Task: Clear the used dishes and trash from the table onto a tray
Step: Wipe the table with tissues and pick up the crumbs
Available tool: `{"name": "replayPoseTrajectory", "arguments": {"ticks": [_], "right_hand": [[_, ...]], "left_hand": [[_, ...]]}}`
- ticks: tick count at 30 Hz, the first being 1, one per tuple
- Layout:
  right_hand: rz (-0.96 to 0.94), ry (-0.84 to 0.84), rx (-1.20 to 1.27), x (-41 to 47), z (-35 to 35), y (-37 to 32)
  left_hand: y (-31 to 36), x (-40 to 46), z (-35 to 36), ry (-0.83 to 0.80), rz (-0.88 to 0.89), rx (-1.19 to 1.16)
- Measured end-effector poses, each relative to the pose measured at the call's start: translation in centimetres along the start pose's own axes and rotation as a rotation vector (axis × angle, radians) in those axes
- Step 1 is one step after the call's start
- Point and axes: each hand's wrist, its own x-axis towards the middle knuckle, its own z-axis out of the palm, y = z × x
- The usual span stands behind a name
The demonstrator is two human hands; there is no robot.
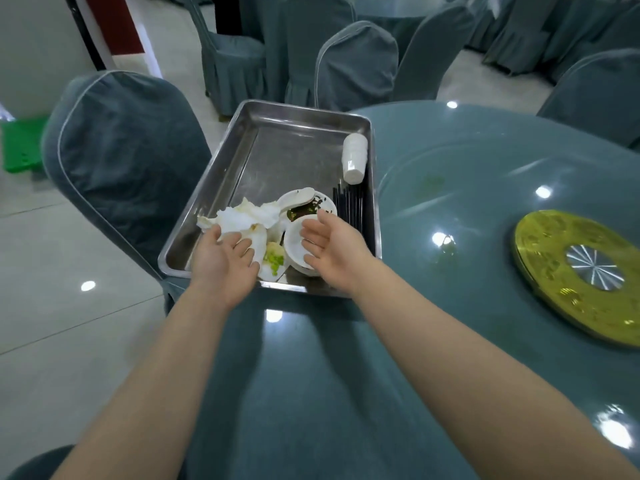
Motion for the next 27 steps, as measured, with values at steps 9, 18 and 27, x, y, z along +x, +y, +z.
{"name": "replayPoseTrajectory", "arguments": {"ticks": [9, 18, 27], "right_hand": [[-0.065, 0.197, -0.137, -10.2, -15.0, 5.5], [-0.225, 0.842, -0.794, -24.9, -31.3, 13.6], [0.388, 0.741, -1.608, -34.6, -44.3, 18.0]], "left_hand": [[-7.0, -5.8, -2.0, -0.069, -0.148, 0.14], [-15.5, -12.2, -1.0, -0.063, -0.298, 0.448], [-21.2, -17.2, 1.8, -0.222, -0.252, 0.879]]}}
